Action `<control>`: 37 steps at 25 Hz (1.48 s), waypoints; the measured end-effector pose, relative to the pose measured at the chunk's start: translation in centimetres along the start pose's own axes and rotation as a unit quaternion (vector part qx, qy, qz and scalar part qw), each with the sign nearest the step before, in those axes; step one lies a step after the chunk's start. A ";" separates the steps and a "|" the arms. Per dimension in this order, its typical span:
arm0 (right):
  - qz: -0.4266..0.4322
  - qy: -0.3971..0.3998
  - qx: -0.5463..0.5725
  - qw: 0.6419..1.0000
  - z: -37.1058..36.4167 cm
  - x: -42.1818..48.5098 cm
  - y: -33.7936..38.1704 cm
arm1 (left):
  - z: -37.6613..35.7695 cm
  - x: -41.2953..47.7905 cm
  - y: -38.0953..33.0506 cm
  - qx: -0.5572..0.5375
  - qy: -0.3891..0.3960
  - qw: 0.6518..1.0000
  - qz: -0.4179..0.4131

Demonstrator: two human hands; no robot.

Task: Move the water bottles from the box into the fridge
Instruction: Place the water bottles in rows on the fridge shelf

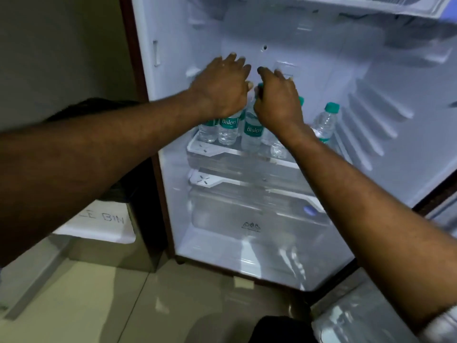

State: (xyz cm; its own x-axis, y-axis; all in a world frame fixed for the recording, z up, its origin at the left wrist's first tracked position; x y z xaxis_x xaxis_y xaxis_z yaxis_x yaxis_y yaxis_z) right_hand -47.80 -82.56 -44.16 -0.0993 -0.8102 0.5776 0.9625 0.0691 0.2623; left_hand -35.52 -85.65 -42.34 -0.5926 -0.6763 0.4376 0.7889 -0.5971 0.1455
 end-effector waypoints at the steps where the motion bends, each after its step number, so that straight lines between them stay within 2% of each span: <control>1: 0.003 0.001 -0.005 1.000 -0.5 -0.9 0.3 | 0.0 -1.6 0.2 0.026 -0.001 1.000 0.002; 10: 0.059 -0.003 0.088 0.994 -3.9 -8.3 5.2 | 0.2 -13.2 0.9 0.065 0.050 0.996 0.038; 17: 0.151 0.070 0.195 0.966 -7.1 -15.4 13.2 | 2.5 -25.9 3.4 0.113 0.105 0.978 0.140; 21: 0.231 0.135 0.193 0.944 -9.7 -20.6 18.3 | 5.2 -34.7 5.8 0.146 0.125 0.963 0.191; 24: 0.306 0.199 0.234 0.901 -11.8 -26.9 22.7 | 5.2 -42.6 7.3 0.158 0.158 0.944 0.243; 27: 0.378 0.247 0.261 0.853 -13.8 -34.4 26.5 | 3.7 -50.3 8.0 0.164 0.223 0.918 0.286; 30: 0.451 0.310 0.276 0.790 -16.3 -41.2 29.7 | 2.9 -57.9 8.3 0.177 0.257 0.886 0.342; 33: 0.511 0.367 0.267 0.730 -18.7 -47.8 31.6 | 1.7 -65.9 6.8 0.154 0.293 0.846 0.418; 37: 0.556 0.399 0.250 0.685 -21.1 -54.6 33.4 | -1.7 -75.8 3.0 0.094 0.343 0.778 0.518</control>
State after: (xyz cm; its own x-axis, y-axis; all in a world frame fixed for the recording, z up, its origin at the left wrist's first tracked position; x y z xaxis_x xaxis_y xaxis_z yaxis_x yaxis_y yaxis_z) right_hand -4.86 -48.28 -83.29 0.9866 -0.1417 0.0807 0.1051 0.9310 0.3496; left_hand 11.44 -36.91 -76.58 0.4803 -0.8623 -0.1607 0.8728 0.4517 0.1848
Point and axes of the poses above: each hand's wrist, its own x-axis towards the middle knuckle, its own z-axis out of the back of the hand, y = z × x, the point moved 3 cm from there along x, towards the middle knuckle
